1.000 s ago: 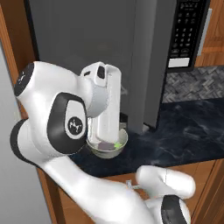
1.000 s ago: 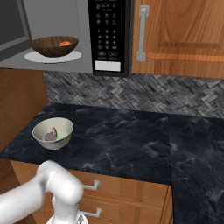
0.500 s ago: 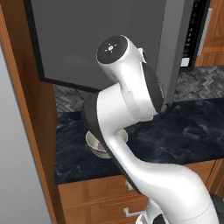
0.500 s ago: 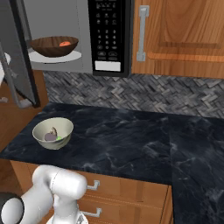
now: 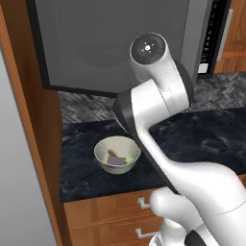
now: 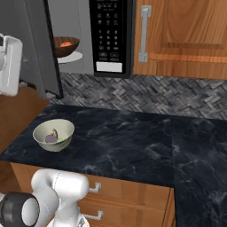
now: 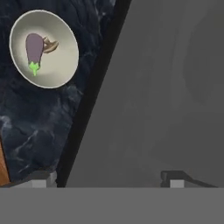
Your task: Place the bowl containing the chicken drumstick and squash in the microwave. Close the microwave door and press the start button to microwave the meal.
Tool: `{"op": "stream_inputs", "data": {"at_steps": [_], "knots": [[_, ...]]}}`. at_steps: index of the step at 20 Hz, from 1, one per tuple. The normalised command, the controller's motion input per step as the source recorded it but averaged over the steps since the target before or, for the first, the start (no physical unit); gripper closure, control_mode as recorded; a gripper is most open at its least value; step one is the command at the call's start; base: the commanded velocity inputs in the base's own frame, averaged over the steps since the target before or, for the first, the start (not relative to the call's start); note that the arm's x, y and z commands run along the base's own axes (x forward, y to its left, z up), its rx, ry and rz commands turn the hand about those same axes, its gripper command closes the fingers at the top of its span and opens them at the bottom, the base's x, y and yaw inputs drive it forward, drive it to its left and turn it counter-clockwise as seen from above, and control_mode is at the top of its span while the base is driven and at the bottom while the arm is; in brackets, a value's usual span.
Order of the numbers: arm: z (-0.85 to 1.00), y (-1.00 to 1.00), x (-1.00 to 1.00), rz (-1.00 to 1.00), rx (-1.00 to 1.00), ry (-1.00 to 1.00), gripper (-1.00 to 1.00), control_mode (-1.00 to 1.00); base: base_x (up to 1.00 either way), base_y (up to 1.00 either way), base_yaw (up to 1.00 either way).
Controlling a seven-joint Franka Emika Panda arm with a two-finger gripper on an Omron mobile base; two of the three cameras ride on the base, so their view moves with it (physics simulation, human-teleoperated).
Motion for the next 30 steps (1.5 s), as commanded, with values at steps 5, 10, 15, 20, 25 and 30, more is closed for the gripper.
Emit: {"op": "stream_inputs", "data": {"at_steps": [5, 10, 15, 20, 25, 30], "knots": [[-0.06, 0.0, 0.98, 0.1, 0.07, -0.08, -1.0, -1.0, 0.0, 0.0, 0.0], [-0.08, 0.0, 1.0, 0.06, 0.07, -0.08, -1.0, -1.0, 0.0, 0.0, 0.0], [-0.02, 0.0, 0.98, 0.01, 0.05, -0.05, -1.0, -1.0, 0.0, 0.0, 0.0], [0.0, 0.0, 0.83, 0.0, 0.03, 0.0, -1.0, -1.0, 0.0, 0.0, 0.0], [0.07, 0.0, 0.59, 0.0, 0.0, 0.04, -1.0, -1.0, 0.0, 0.0, 0.0], [0.0, -0.03, -0.39, 0.0, 0.0, 0.15, -1.0, -1.0, 0.0, 0.0, 0.0]]}}
